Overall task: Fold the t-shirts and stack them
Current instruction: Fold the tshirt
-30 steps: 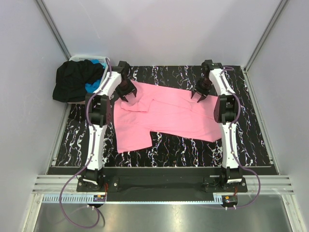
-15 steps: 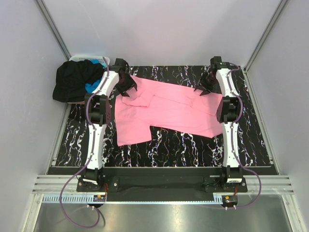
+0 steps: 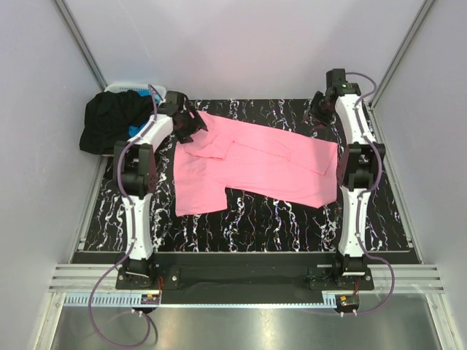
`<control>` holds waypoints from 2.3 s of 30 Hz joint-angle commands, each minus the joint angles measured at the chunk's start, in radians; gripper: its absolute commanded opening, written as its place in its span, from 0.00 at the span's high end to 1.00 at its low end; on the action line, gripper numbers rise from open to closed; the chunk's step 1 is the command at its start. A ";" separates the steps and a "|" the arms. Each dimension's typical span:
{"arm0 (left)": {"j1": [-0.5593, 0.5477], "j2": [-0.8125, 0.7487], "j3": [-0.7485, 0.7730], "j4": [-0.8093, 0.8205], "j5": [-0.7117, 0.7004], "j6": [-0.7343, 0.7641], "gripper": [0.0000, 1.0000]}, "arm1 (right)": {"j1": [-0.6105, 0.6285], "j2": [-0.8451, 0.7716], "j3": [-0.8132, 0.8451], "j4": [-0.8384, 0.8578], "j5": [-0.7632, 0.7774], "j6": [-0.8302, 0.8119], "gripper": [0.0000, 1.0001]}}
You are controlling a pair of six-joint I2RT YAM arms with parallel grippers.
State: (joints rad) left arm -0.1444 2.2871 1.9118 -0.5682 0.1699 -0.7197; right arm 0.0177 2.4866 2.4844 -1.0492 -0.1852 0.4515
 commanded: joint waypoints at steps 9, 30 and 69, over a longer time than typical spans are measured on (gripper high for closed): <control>-0.018 -0.325 -0.253 0.137 -0.035 0.022 0.21 | 0.005 -0.472 -0.696 0.106 0.273 0.196 0.49; -0.067 -0.169 -0.218 -0.009 0.063 0.022 0.25 | -0.062 -0.482 -0.906 0.140 0.300 0.277 0.54; -0.067 -0.106 -0.128 -0.078 0.025 -0.006 0.25 | -0.104 -0.382 -0.840 0.092 0.283 0.234 1.00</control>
State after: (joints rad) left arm -0.2142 2.1777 1.7420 -0.6460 0.2043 -0.7158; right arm -0.0780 2.1109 1.5940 -0.9333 0.0418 0.6941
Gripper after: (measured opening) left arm 0.746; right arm 0.011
